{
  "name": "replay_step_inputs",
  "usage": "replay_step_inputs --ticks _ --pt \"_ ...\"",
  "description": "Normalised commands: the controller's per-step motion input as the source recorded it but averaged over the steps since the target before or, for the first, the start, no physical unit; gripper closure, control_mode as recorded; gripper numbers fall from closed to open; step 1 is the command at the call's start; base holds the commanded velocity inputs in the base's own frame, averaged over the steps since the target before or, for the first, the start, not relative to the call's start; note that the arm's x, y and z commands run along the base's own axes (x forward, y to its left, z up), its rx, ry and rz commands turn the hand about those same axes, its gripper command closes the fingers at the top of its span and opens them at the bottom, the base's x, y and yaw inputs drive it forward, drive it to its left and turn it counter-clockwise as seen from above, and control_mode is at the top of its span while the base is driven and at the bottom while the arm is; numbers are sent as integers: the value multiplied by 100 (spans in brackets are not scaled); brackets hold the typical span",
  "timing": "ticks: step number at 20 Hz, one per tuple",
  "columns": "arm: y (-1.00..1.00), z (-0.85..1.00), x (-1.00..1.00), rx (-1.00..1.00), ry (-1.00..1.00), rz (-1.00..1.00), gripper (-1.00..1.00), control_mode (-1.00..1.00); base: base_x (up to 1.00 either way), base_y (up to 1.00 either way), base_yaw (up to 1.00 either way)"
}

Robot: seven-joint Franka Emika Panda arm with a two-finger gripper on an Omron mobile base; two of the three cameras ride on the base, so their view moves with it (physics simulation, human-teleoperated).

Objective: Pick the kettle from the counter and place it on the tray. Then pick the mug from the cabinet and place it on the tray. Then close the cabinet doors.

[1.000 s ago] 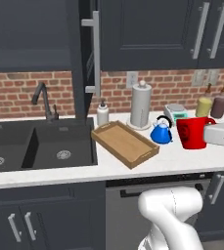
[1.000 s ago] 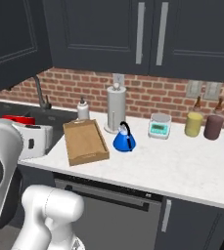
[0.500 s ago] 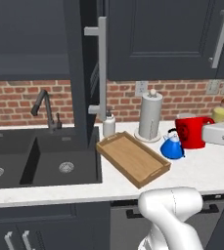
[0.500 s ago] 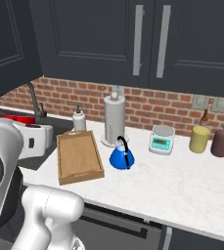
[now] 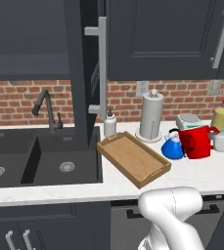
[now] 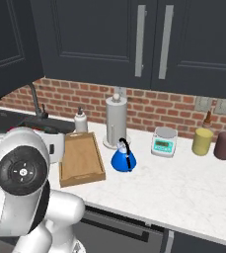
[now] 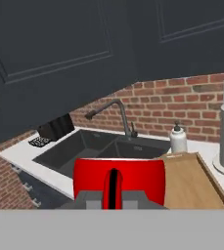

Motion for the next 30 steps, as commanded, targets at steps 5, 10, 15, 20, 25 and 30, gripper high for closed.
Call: replay_step_inputs --ticks 5,10,15,20,25,30 --pt "-7 -50 15 0 -3 24 100 -100 0 0 0" --pt "0 -43 47 0 -11 37 100 -100 0 0 0" --pt "0 -38 48 0 -17 37 100 -100 0 0 0" --pt "-1 -34 38 0 -30 37 100 -100 0 0 0" --pt "-1 -27 37 4 -20 28 100 -100 0 0 0" --pt "0 -16 25 4 -8 8 100 -100 0 0 0"
